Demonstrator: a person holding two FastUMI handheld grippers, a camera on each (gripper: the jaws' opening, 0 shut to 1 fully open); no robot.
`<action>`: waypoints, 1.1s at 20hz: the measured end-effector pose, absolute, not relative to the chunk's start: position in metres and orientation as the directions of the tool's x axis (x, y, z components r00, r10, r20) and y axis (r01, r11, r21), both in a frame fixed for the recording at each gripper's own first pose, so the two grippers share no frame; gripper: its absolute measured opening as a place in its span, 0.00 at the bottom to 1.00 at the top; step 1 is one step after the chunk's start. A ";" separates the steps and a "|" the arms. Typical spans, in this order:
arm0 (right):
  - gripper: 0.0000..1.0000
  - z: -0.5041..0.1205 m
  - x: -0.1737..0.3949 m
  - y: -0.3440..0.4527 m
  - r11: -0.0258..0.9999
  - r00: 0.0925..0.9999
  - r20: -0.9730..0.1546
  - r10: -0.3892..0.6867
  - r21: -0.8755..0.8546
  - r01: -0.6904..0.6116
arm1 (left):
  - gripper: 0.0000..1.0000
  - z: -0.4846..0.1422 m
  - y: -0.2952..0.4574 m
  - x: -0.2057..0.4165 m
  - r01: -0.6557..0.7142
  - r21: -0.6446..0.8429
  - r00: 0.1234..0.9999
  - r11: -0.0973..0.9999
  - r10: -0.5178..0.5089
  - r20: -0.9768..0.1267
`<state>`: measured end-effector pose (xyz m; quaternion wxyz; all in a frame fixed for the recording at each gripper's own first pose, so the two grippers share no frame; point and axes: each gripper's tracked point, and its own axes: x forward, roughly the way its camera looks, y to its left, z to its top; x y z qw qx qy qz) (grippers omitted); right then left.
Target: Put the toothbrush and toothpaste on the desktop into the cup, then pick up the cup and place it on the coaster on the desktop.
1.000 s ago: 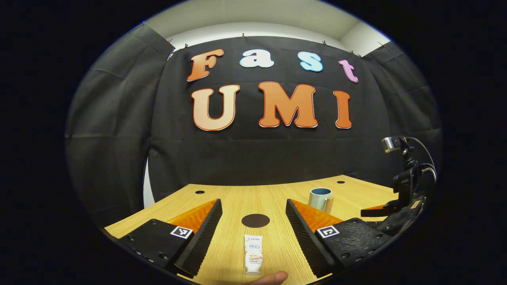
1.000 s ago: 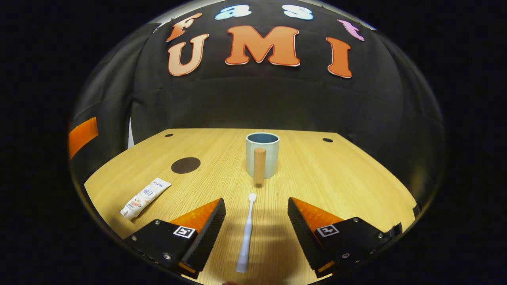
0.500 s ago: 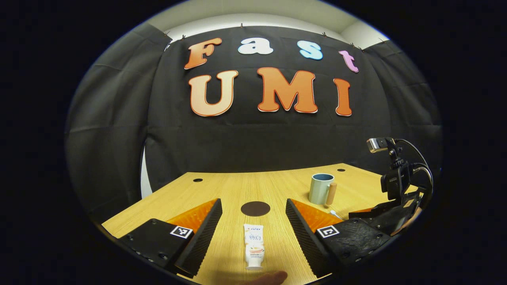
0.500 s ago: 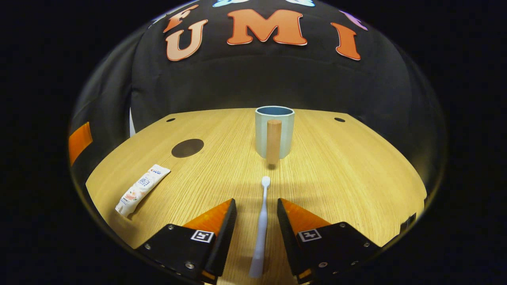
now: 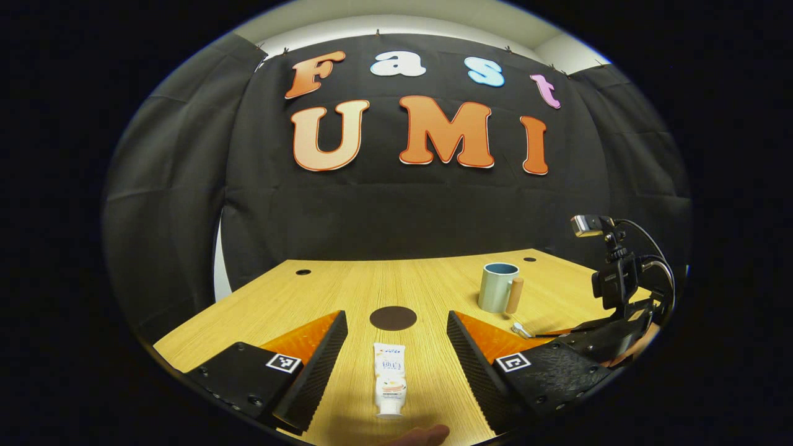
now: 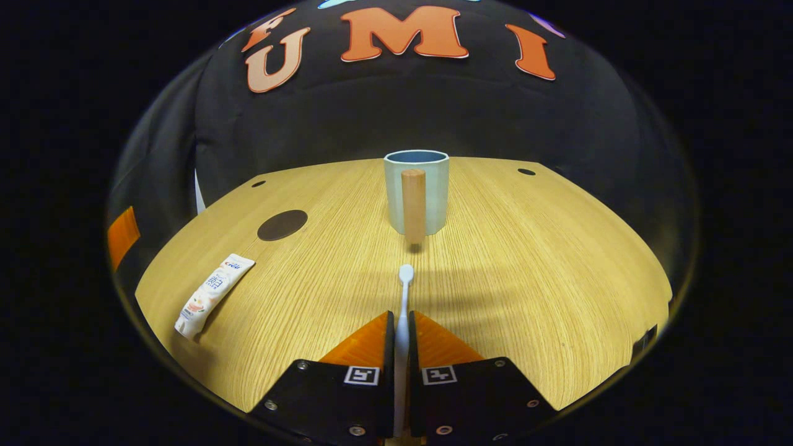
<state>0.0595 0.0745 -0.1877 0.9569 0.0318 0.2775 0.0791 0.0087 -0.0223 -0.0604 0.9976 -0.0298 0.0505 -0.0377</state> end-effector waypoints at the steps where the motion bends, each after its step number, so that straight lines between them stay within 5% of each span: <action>1: 0.10 -0.187 0.059 0.074 0.984 0.831 -0.527 0.178 0.117 -0.136 | 0.98 -0.067 -0.023 0.010 0.073 -0.063 0.990 0.995 -0.080 -0.117; 22: 0.08 -0.087 0.023 0.055 0.976 0.933 -0.291 0.209 0.126 -0.179 | 0.98 -0.189 -0.035 0.047 0.042 -0.114 0.849 0.993 -0.096 -0.520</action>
